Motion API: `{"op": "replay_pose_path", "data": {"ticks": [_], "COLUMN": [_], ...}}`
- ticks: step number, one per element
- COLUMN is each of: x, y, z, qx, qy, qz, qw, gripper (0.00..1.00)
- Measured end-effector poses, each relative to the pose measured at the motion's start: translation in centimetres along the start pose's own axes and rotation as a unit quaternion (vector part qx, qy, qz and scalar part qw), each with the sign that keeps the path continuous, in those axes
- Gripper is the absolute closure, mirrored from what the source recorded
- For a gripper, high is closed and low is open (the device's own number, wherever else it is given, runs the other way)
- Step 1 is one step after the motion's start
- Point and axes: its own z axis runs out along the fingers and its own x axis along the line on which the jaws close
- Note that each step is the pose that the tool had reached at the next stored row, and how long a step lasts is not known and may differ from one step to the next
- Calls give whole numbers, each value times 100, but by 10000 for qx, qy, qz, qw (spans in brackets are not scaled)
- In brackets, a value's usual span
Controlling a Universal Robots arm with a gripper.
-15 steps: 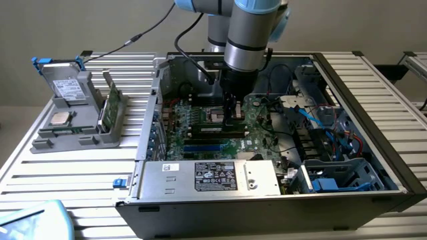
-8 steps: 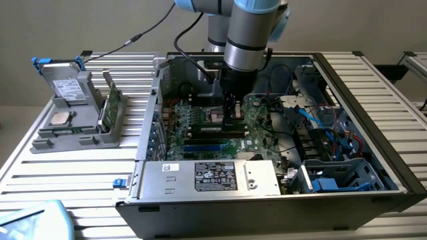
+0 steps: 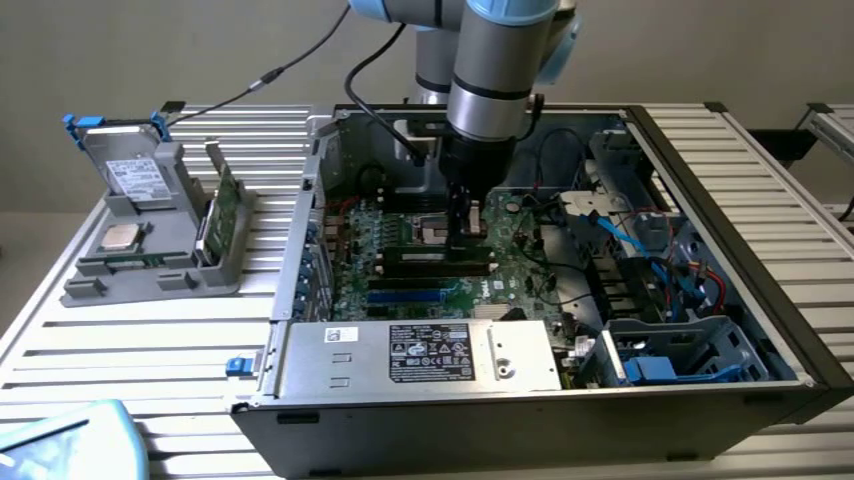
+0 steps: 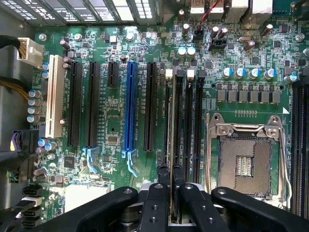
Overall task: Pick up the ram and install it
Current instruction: 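Insert the ram into the slot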
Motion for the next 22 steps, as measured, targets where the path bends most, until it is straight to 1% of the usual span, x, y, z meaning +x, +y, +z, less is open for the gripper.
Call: {"op": "replay_pose_path", "data": {"ticks": [1, 2, 3, 10, 22], "x": [-2, -5, -11, -36, -2], "y": [2, 3, 5, 57, 60], "z": [-4, -4, -4, -1, 2], "qx": [33, 50, 58, 59, 59], "qy": [4, 7, 9, 13, 13], "qz": [4, 5, 7, 7, 7], "qw": [10000, 10000, 10000, 10000, 10000], "gripper": [86, 86, 86, 86, 86]}}
